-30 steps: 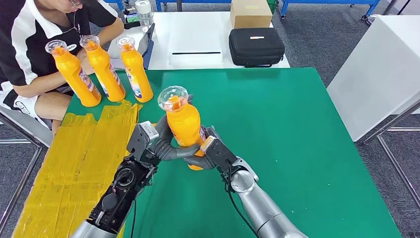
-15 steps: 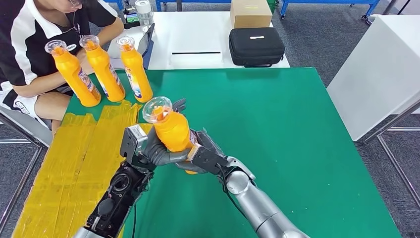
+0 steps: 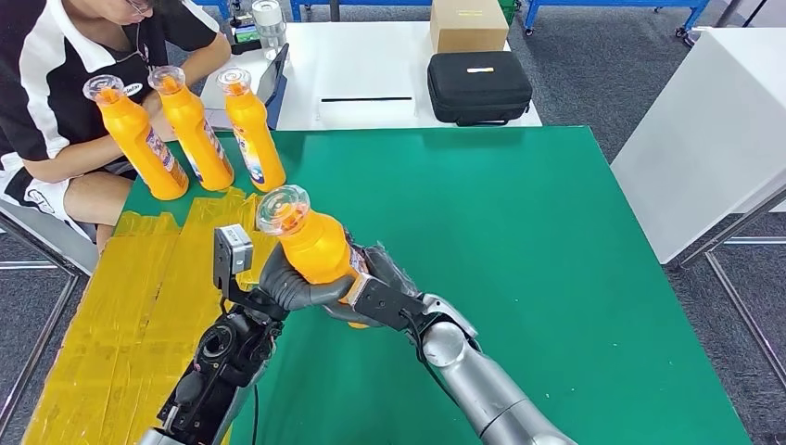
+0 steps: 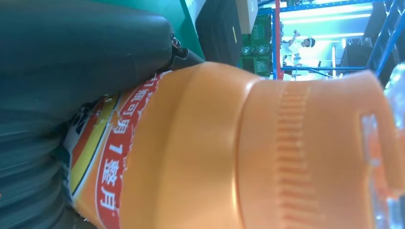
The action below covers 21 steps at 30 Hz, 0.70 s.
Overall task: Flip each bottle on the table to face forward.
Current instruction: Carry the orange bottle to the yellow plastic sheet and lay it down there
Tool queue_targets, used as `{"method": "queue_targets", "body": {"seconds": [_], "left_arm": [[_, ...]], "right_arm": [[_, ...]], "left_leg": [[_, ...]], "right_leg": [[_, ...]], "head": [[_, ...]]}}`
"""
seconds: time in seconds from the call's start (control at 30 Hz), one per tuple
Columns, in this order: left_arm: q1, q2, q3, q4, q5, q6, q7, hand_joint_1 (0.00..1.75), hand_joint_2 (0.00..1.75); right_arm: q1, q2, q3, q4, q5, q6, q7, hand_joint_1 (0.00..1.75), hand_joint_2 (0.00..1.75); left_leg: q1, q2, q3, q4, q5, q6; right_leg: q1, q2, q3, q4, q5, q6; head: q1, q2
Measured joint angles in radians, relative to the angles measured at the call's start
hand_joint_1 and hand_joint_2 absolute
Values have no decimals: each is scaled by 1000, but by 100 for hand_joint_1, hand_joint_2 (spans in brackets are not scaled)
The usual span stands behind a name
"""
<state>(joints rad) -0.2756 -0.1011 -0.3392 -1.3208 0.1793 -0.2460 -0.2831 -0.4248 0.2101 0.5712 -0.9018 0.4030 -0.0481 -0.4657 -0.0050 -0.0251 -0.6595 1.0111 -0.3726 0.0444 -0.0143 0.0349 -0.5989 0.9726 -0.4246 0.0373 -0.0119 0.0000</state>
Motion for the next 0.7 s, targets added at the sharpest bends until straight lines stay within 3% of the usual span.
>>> {"method": "queue_targets", "body": {"seconds": [0.2, 0.23, 0.33, 0.37, 0.47, 0.7], "left_arm": [[1, 0, 0, -4, 46, 4, 4, 175, 175], [1, 0, 0, -4, 59, 2, 7, 175, 175], [0, -1, 0, -6, 90, -2, 14, 175, 175], [-1, -1, 0, -6, 97, 0, 16, 175, 175], [-6, -4, 2, -7, 80, 62, 12, 175, 175], [-27, -7, 40, -6, -294, 449, -103, 175, 175]], "right_arm": [[6, -7, 0, -25, -6, 11, 10, 175, 175], [6, -9, 0, -28, -8, 14, 11, 158, 175], [6, -14, 0, -39, -11, 23, 13, 27, 175], [6, -16, 0, -43, -10, 25, 14, 0, 175], [7, -24, 1, -57, 1, 27, 20, 0, 175], [71, -72, -7, -189, -10, 73, 45, 0, 175]], "left_leg": [[0, 0, 0, 0, 0, 0], [0, 0, 0, 0, 0, 0], [0, 0, 0, 0, 0, 0], [0, 0, 0, 0, 0, 0], [0, 0, 0, 0, 0, 0], [0, -1, 0, 0, 0, 0]], "right_leg": [[0, 0, 0, 0, 0, 0], [0, 0, 0, 0, 0, 0], [0, 0, 0, 0, 0, 0], [0, 0, 0, 0, 0, 0], [0, 0, 0, 0, 0, 0], [0, 0, 0, 0, 0, 0]], "head": [[0, 0], [0, 0], [0, 0], [0, 0], [0, 0], [0, 0]]}}
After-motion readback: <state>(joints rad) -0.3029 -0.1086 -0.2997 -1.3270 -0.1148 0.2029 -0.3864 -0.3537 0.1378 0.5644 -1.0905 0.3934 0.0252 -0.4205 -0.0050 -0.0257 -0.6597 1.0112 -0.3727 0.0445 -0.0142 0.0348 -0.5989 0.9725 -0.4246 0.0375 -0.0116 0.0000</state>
